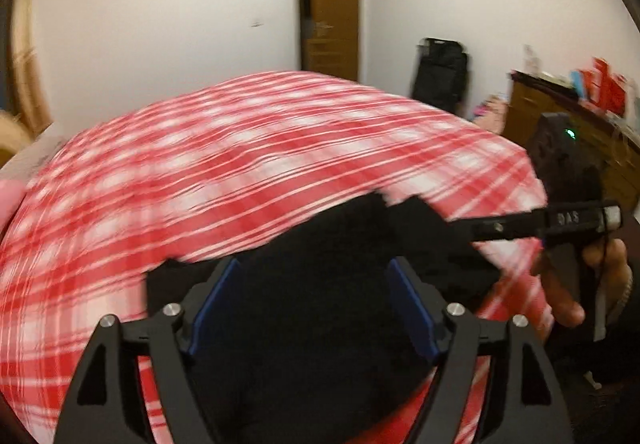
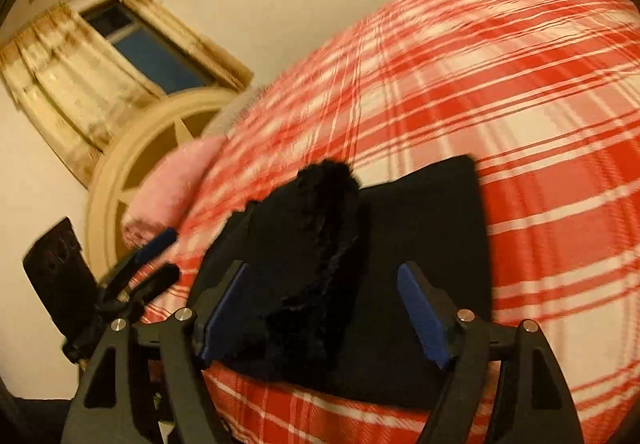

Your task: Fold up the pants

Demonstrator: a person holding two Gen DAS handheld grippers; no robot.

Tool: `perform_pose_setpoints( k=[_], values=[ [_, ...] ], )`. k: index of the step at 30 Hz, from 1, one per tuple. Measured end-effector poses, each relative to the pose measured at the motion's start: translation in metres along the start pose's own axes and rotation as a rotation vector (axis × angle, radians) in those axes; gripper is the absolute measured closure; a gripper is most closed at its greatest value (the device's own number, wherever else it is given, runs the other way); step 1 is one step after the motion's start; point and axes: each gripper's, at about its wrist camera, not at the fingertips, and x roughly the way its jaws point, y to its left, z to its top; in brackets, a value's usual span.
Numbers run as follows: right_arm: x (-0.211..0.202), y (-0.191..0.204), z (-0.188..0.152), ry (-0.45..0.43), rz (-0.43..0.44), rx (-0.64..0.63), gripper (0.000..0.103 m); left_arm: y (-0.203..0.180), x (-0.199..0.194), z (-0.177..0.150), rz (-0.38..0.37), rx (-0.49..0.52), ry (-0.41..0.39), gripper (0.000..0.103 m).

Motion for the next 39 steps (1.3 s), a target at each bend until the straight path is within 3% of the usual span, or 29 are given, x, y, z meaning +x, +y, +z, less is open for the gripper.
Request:
perform_pose_setpoints(
  k=[4, 5, 6, 8, 12, 15, 19, 25, 28, 33, 36, 39],
  values=[
    [0.036, 0.004, 0.003, 0.062, -0.026, 0.044, 0.029, 0.046, 0.005, -0.017, 0.061, -0.109, 0.022, 0.024],
    [0.044, 0.005, 0.004, 0.08, -0.012, 0.045, 0.041, 0.052, 0.009, -0.02, 0.068, -0.125, 0.031, 0.024],
    [0.052, 0.007, 0.004, 0.107, 0.003, 0.043, 0.06, 0.059, 0.014, -0.024, 0.074, -0.145, 0.043, 0.024],
    [0.064, 0.014, 0.005, 0.145, -0.04, 0.017, 0.078, 0.071, 0.022, -0.032, 0.076, -0.187, 0.061, 0.024],
    [0.045, 0.033, 0.009, 0.1, -0.012, -0.056, 0.091, 0.082, 0.029, -0.037, 0.064, -0.231, 0.077, 0.024],
    [0.017, 0.039, 0.019, 0.045, 0.006, -0.077, 0.092, 0.079, 0.024, -0.035, 0.06, -0.218, 0.064, 0.024],
    [-0.012, 0.022, 0.025, 0.012, -0.044, -0.066, 0.092, 0.072, 0.03, -0.029, 0.046, -0.197, 0.064, 0.024],
    [0.0, -0.039, 0.009, 0.064, -0.119, 0.06, 0.092, 0.065, 0.063, -0.038, 0.094, -0.136, 0.139, 0.024],
    [0.0, -0.052, 0.007, 0.043, -0.09, 0.12, 0.08, 0.068, 0.067, -0.041, 0.089, -0.153, 0.16, 0.024],
    [-0.023, -0.026, 0.016, -0.043, -0.232, -0.028, 0.071, 0.065, 0.063, -0.039, 0.104, -0.14, 0.158, 0.024],
    [-0.034, -0.003, 0.016, -0.067, -0.204, -0.104, 0.049, 0.06, 0.064, -0.039, 0.111, -0.124, 0.162, 0.024],
    [-0.025, 0.018, 0.005, -0.014, -0.232, -0.212, 0.049, 0.057, 0.066, -0.039, 0.114, -0.111, 0.165, 0.024]
  ],
)
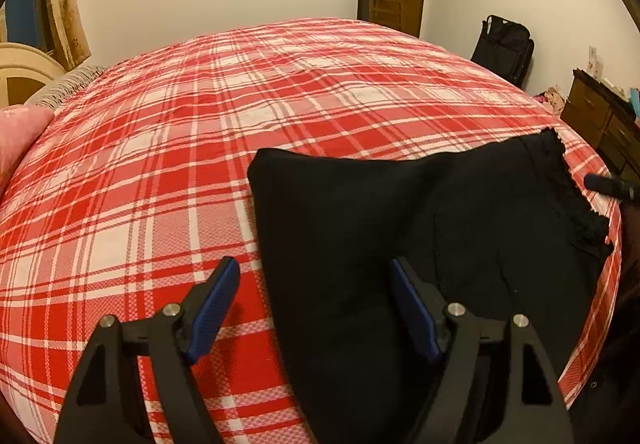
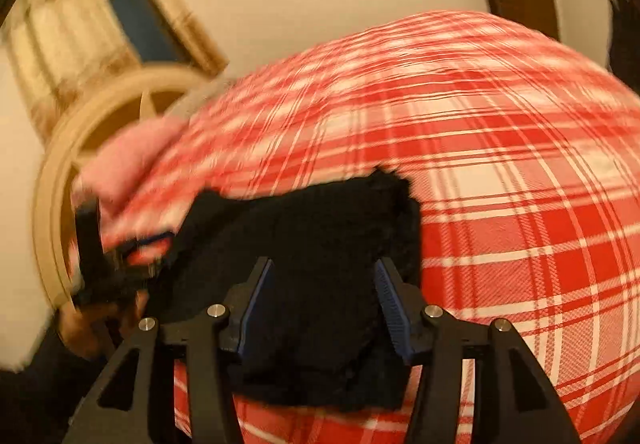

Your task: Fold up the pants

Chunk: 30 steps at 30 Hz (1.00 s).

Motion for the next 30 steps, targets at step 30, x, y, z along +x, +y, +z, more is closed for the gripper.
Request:
perform_pose_setpoints(
  k=[30],
  values=[
    [-0.026, 0.016, -0.001, -0.053, -0.057, -0.083, 0.047, -0.022, -0.019, -0.027, -0.039, 0.028, 0.011, 0.013]
  ],
)
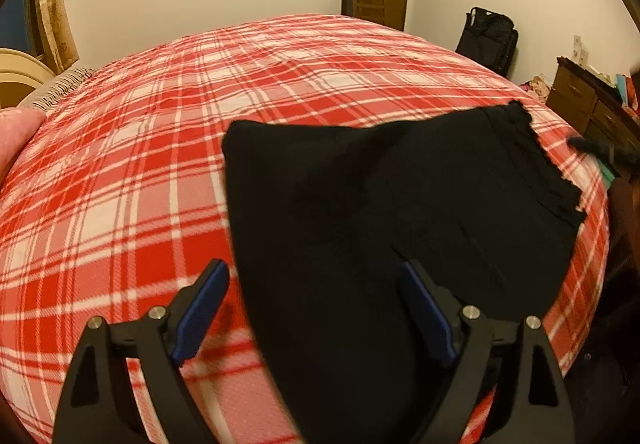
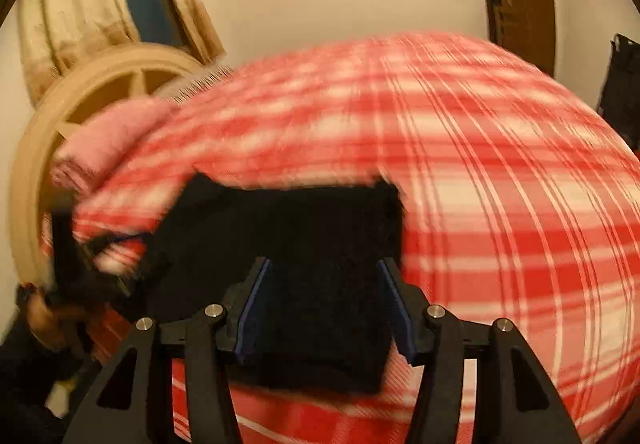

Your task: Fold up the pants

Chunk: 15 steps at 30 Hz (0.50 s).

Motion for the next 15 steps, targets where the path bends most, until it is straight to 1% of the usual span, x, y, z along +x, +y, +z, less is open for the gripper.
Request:
perform_pose_setpoints(
  k=[2, 4, 5, 6, 7, 9, 10, 11, 12, 13, 15],
  values=[
    [0.008, 0.014, 0.016, 0.015, 0.067, -0.022, 0.047, -0.006, 0.0, -0.005, 0.002, 0.003, 0.002, 0.013],
    [0.029, 0.034, 0.032, 0.045, 0.141, -0.051, 0.047, -0.01, 0.0, -0.01, 0.019, 0.007, -0.007, 0.012],
    [0.047, 0.045, 0.04, 0.077, 0.176, -0.069, 0.047, -0.01, 0.0, -0.011, 0.019, 0.004, -0.01, 0.012],
    [0.059, 0.052, 0.044, 0.1, 0.19, -0.079, 0.047, -0.009, 0.0, -0.012, 0.016, -0.004, -0.011, 0.012],
    [0.083, 0.061, 0.052, 0.138, 0.207, -0.083, 0.047, -0.007, 0.0, -0.012, 0.008, -0.018, -0.009, 0.011],
    [0.115, 0.071, 0.059, 0.214, 0.252, -0.059, 0.047, -0.005, 0.001, -0.014, -0.002, -0.036, -0.005, 0.011],
    [0.136, 0.077, 0.062, 0.26, 0.252, -0.056, 0.047, -0.004, 0.001, -0.015, -0.008, -0.04, -0.006, 0.011],
    [0.153, 0.079, 0.06, 0.299, 0.209, -0.072, 0.047, -0.003, 0.001, -0.016, -0.013, -0.042, -0.008, 0.011],
    [0.171, 0.077, 0.057, 0.353, 0.142, -0.085, 0.047, -0.003, 0.001, -0.017, -0.019, -0.046, -0.007, 0.011],
    [0.185, 0.076, 0.055, 0.392, 0.094, -0.088, 0.048, -0.002, 0.0, -0.019, -0.029, -0.053, -0.006, 0.011],
    [0.186, 0.079, 0.058, 0.393, 0.098, -0.107, 0.048, 0.001, -0.004, -0.021, -0.044, -0.069, -0.011, 0.011]
  ],
)
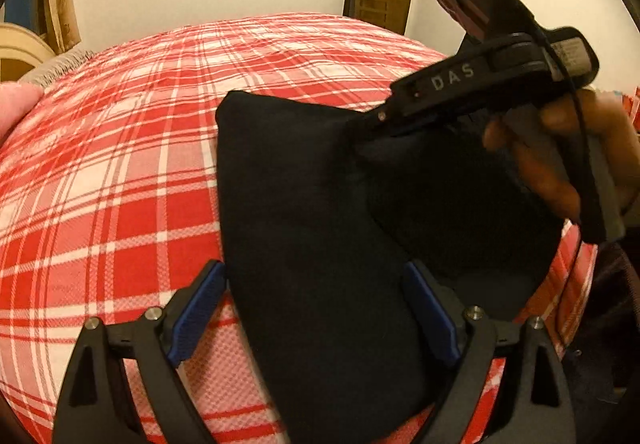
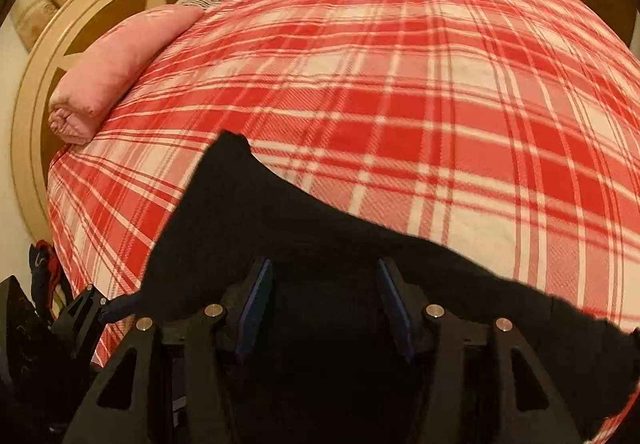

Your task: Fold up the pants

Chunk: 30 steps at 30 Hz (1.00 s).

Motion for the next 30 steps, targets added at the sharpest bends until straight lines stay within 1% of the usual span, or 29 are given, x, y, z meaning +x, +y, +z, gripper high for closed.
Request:
perform_pose_setpoints(
  k=[1, 4, 6, 8, 10, 11, 12, 13, 16, 19, 22, 23, 24, 25, 26, 28, 30],
  values=[
    [-0.006, 0.003, 0.002, -0.004, 0.011, -0.012, 0.048, 0.001, -0.004, -0.002, -0.006, -0.004, -0.007, 0.011],
    [-0.022, 0.014, 0.015, -0.038, 0.104, -0.054, 0.048, 0.0, -0.014, -0.008, -0.016, 0.001, -0.027, 0.011],
    [-0.021, 0.024, 0.027, -0.052, 0.132, -0.071, 0.047, -0.002, -0.017, -0.013, -0.015, 0.003, -0.032, 0.01],
    [-0.007, 0.032, 0.043, -0.045, 0.165, -0.076, 0.047, -0.002, -0.018, -0.017, -0.021, 0.0, -0.034, 0.009],
    [0.021, 0.036, 0.06, -0.017, 0.185, -0.058, 0.047, 0.001, -0.012, -0.019, -0.025, -0.011, -0.017, 0.007],
    [0.036, 0.04, 0.067, 0.013, 0.183, -0.053, 0.05, 0.002, -0.01, -0.02, -0.03, -0.019, -0.013, 0.007],
    [0.052, 0.044, 0.071, 0.055, 0.18, -0.059, 0.073, 0.004, -0.009, -0.02, -0.036, -0.026, -0.017, 0.006],
    [0.067, 0.05, 0.072, 0.091, 0.167, -0.079, 0.077, 0.005, -0.009, -0.02, -0.035, -0.025, -0.02, 0.006],
    [0.08, 0.062, 0.072, 0.1, 0.147, -0.096, 0.077, 0.002, -0.006, -0.022, -0.027, -0.003, -0.02, 0.004],
    [0.082, 0.057, 0.075, 0.099, 0.162, -0.066, 0.076, -0.003, -0.006, -0.025, -0.024, -0.002, -0.023, 0.002],
    [0.078, 0.054, 0.072, 0.079, 0.176, -0.059, 0.076, -0.008, -0.006, -0.024, -0.013, -0.004, -0.019, 0.002],
    [0.072, 0.053, 0.07, 0.06, 0.182, -0.063, 0.07, -0.008, -0.009, -0.022, -0.015, -0.012, -0.014, 0.002],
    [0.062, 0.05, 0.067, 0.022, 0.171, -0.068, 0.062, -0.01, -0.012, -0.02, -0.012, -0.016, -0.015, 0.002],
    [0.046, 0.046, 0.062, -0.02, 0.157, -0.066, 0.058, -0.005, -0.015, -0.018, -0.002, -0.017, -0.023, 0.002],
    [0.037, 0.041, 0.058, -0.039, 0.159, -0.057, 0.054, 0.0, -0.021, -0.015, 0.01, -0.017, -0.042, 0.002],
    [0.005, 0.024, 0.044, -0.094, 0.166, -0.033, 0.053, -0.002, -0.032, -0.008, 0.014, -0.02, -0.079, 0.002],
    [-0.026, 0.007, 0.029, -0.149, 0.14, -0.041, 0.053, -0.009, -0.037, 0.0, 0.008, -0.008, -0.105, 0.002]
  ],
)
